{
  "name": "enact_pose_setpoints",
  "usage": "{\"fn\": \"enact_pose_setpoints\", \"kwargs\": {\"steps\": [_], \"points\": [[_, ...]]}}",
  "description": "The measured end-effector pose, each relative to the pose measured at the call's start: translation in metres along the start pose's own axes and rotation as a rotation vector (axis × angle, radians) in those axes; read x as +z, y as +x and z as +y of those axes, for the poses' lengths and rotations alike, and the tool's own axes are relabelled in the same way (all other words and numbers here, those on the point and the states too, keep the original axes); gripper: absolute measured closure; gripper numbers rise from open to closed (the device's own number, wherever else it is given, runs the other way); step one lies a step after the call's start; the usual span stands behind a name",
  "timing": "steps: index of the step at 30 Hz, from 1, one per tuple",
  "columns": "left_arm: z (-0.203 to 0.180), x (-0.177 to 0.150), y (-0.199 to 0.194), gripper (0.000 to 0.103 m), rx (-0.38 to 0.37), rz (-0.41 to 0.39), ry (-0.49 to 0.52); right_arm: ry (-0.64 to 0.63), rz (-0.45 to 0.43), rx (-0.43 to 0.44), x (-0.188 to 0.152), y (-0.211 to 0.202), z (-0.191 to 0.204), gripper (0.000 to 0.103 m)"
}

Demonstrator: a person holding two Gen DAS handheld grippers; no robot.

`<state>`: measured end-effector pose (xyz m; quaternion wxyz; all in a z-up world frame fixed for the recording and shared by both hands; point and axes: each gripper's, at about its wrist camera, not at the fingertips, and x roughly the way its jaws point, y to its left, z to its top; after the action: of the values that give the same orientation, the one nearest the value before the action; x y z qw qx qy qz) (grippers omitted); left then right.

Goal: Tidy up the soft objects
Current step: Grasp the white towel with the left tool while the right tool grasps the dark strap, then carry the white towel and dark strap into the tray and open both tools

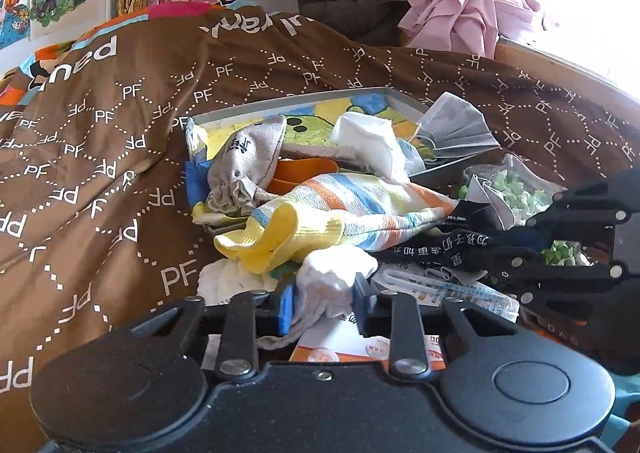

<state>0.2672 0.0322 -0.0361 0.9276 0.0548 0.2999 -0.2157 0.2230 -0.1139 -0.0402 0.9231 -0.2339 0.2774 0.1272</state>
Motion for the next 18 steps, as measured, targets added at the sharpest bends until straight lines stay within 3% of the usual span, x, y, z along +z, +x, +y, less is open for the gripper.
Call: {"fn": "enact_pose_setpoints", "kwargs": {"steps": [11,18], "points": [[0.001,0.011,-0.018,0.081,-0.023,-0.022,-0.073,-0.041,-0.085,-0.009,0.020,-0.021,0.008,0.100],[0.001,0.021,-0.048,0.081,-0.038,-0.068,-0.107,0.003,-0.149,-0.028,0.035,-0.046,-0.008,0.100]]}}
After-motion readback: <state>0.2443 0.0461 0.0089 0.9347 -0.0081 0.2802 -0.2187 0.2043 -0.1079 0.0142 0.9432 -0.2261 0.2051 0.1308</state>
